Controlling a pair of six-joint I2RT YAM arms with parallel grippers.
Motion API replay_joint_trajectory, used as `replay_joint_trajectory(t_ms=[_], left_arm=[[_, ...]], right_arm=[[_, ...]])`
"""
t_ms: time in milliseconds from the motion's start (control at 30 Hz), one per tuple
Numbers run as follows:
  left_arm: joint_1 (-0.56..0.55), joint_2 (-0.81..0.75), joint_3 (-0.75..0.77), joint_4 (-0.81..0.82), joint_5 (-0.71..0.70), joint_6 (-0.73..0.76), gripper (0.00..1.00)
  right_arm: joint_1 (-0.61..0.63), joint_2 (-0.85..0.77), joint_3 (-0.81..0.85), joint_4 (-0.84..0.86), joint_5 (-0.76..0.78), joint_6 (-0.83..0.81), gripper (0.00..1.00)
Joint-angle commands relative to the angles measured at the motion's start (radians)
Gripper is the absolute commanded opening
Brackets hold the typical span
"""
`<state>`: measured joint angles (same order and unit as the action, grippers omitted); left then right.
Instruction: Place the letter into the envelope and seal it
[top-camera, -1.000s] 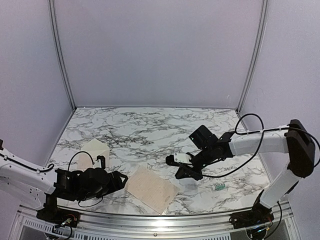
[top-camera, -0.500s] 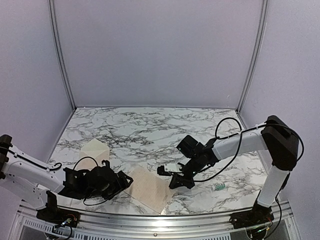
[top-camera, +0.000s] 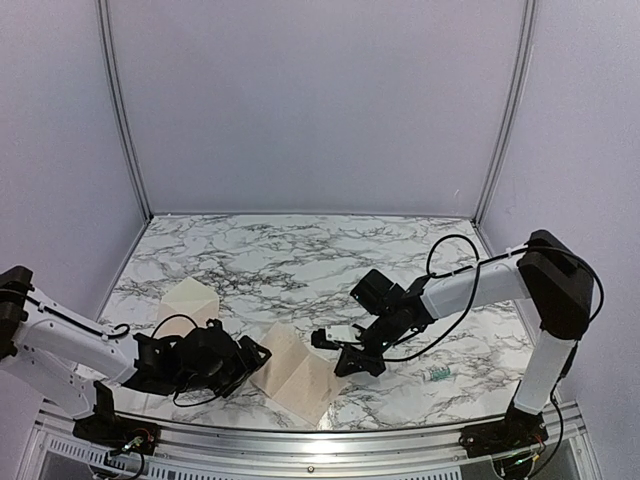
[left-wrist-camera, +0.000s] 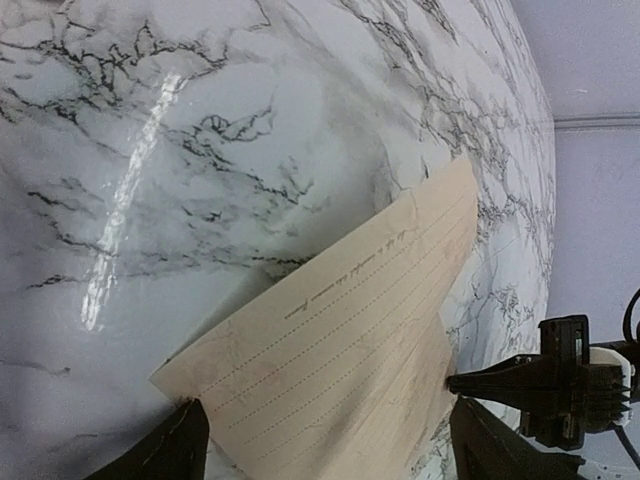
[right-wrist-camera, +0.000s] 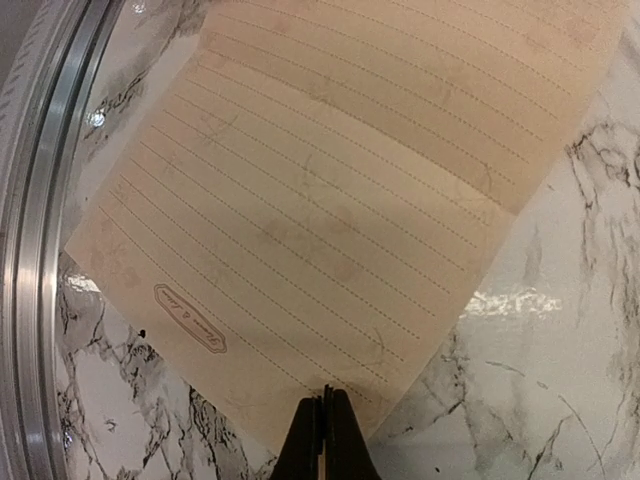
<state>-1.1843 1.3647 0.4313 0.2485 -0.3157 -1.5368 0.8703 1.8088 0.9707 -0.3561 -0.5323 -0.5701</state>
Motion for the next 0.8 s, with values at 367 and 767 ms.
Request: replay_joint_trajectory(t_ms=[367, 767], left_arm=[[0.032, 0.137, 0.133, 0.209, -0.06, 0.305, 0.89], [0.037, 0.079, -0.015, 0.48, -0.136, 0.303, 0.91]], right_arm=[[0.002, 0.06, 0.003, -0.028, 0.061, 0.038, 0.0], [-0.058, 0.053, 0.007, -0.014, 0.045, 0.079, 0.0]])
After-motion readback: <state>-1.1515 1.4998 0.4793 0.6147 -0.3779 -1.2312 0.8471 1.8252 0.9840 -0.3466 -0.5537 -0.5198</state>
